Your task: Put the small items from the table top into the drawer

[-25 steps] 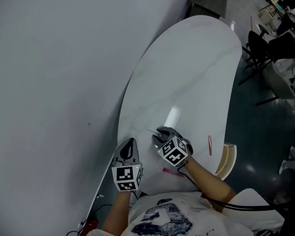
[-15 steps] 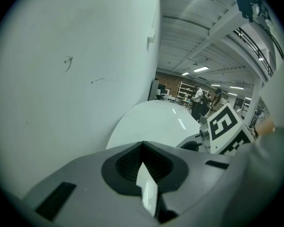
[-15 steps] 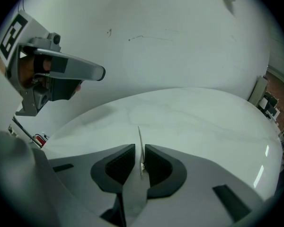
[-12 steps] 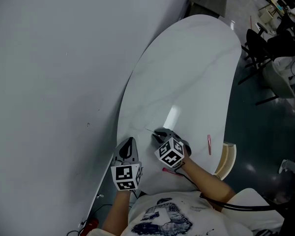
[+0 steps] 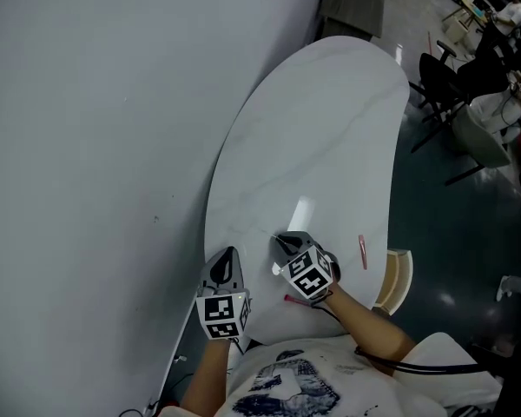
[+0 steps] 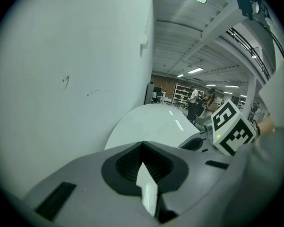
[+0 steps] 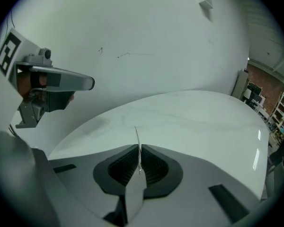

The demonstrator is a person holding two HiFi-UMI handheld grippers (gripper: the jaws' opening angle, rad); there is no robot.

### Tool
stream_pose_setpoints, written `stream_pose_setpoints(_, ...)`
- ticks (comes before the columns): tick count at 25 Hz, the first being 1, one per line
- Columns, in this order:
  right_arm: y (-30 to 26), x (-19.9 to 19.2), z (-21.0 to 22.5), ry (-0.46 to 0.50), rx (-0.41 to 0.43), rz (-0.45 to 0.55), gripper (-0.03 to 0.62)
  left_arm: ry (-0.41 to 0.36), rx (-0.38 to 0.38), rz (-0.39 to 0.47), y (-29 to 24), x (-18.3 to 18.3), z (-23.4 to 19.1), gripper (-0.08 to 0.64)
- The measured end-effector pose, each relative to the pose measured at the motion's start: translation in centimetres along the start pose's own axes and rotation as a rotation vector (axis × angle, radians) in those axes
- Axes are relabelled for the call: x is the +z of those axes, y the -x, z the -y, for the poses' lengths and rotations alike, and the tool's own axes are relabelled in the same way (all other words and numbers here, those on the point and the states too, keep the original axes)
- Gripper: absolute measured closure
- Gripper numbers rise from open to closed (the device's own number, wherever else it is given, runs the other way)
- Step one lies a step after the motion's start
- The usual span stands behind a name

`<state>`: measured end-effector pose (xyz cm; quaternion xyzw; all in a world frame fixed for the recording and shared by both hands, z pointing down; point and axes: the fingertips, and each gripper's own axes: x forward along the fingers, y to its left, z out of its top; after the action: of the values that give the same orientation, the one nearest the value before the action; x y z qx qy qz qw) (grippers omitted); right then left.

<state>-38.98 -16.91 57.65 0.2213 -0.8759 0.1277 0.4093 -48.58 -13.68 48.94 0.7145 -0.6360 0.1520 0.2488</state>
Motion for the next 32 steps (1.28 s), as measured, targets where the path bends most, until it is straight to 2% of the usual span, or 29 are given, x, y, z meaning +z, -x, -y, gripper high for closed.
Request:
stream_pose_setpoints(9, 7.1, -1.3, 0.5, -0.114, -0.109, 0.076, 0.557, -0.089, -0.136, 0.005, 0.2, 0.5, 5.8, 0.526)
stream_pose_setpoints(16, 13.7, -5.3, 1.3, -0.223, -0.201, 0.122, 0.557, -0.151, -0.236, -0.002, 1.5, -0.5, 12.3, 0.526)
stream_pose_setpoints(27, 22.8, -13.1, 4.1, -0.298, -0.300, 0.181, 0.557, -0.251, -0.290, 0.011, 3.1, -1.5, 22.7, 0.526)
stream_pose_setpoints(32, 27.0, -17.5, 4.7, -0.360, -0.319, 0.222, 0.557, -0.287, -0.307, 0.014, 4.5, -3.0, 28.5, 0.526)
